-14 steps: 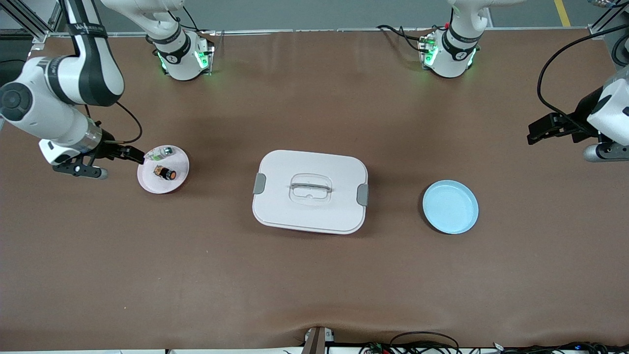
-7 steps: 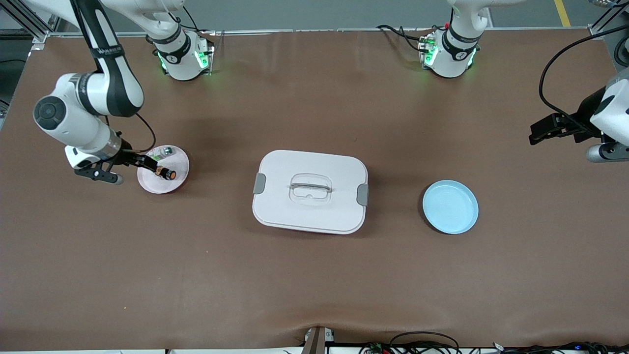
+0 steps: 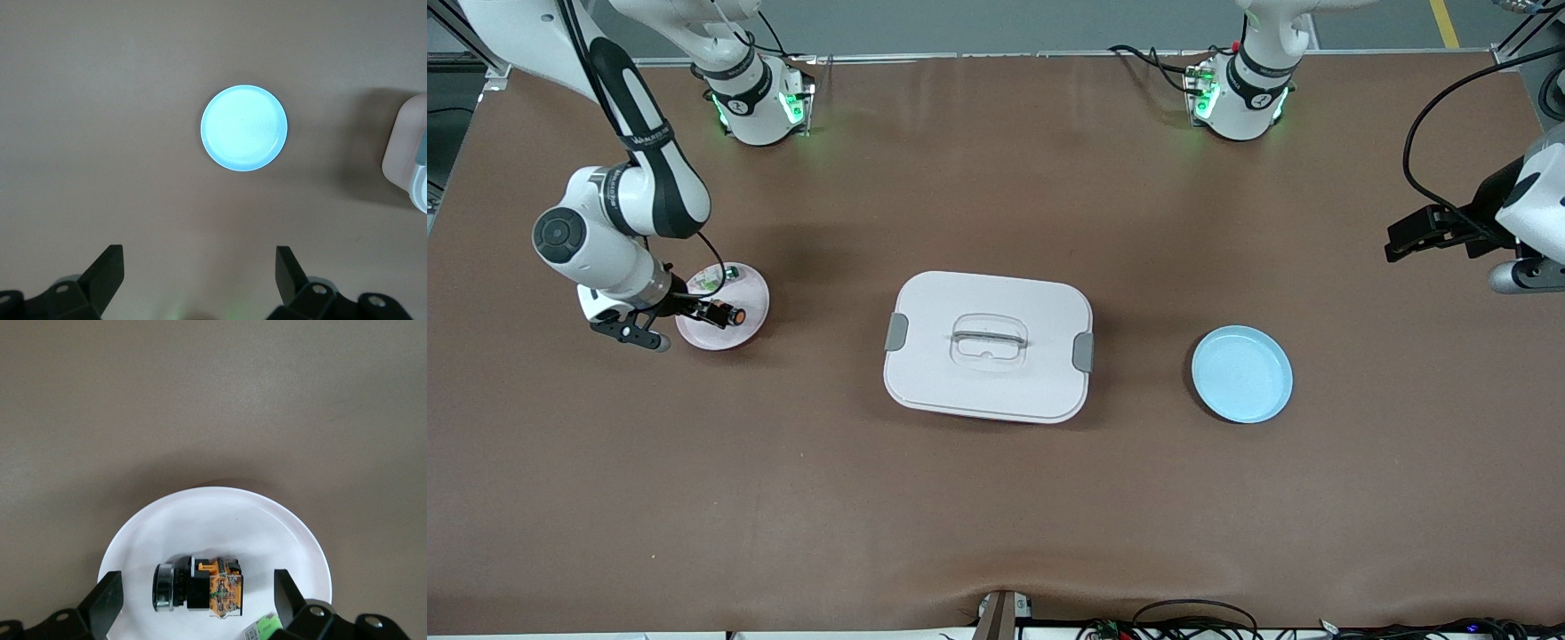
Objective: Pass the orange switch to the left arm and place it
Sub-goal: 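Move the right gripper over the pink plate and lower it, then close the right gripper on the orange-black switch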
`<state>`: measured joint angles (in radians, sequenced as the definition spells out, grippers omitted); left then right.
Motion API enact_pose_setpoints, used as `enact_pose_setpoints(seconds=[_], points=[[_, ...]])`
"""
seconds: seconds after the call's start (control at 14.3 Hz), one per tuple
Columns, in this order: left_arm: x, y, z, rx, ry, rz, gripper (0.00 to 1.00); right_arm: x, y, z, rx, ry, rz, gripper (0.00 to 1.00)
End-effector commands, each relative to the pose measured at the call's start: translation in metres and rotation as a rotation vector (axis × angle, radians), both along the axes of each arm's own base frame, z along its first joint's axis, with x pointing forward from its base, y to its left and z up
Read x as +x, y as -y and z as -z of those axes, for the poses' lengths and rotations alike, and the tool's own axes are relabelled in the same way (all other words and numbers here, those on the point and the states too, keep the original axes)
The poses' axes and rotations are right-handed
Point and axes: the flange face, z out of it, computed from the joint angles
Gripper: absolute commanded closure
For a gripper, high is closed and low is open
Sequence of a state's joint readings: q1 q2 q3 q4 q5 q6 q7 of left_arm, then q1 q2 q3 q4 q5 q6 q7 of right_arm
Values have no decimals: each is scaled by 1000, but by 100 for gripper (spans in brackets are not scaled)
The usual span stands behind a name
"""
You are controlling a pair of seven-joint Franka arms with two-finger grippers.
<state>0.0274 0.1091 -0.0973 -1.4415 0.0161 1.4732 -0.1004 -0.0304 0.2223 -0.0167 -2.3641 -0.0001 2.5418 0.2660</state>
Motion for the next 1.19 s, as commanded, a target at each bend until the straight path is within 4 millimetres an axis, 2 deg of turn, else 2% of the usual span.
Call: enact_pose_setpoints(seconds=[0.0, 0.35, 1.12], points=[[1, -4, -2, -15, 1, -1, 0, 6, -2, 9, 4, -6, 20, 0], [1, -2, -3, -15, 6, 0, 0, 1, -6, 26, 4, -47, 17, 0], [1, -1, -3, -2, 7, 4, 0, -4, -11, 49, 4, -86, 5, 0]])
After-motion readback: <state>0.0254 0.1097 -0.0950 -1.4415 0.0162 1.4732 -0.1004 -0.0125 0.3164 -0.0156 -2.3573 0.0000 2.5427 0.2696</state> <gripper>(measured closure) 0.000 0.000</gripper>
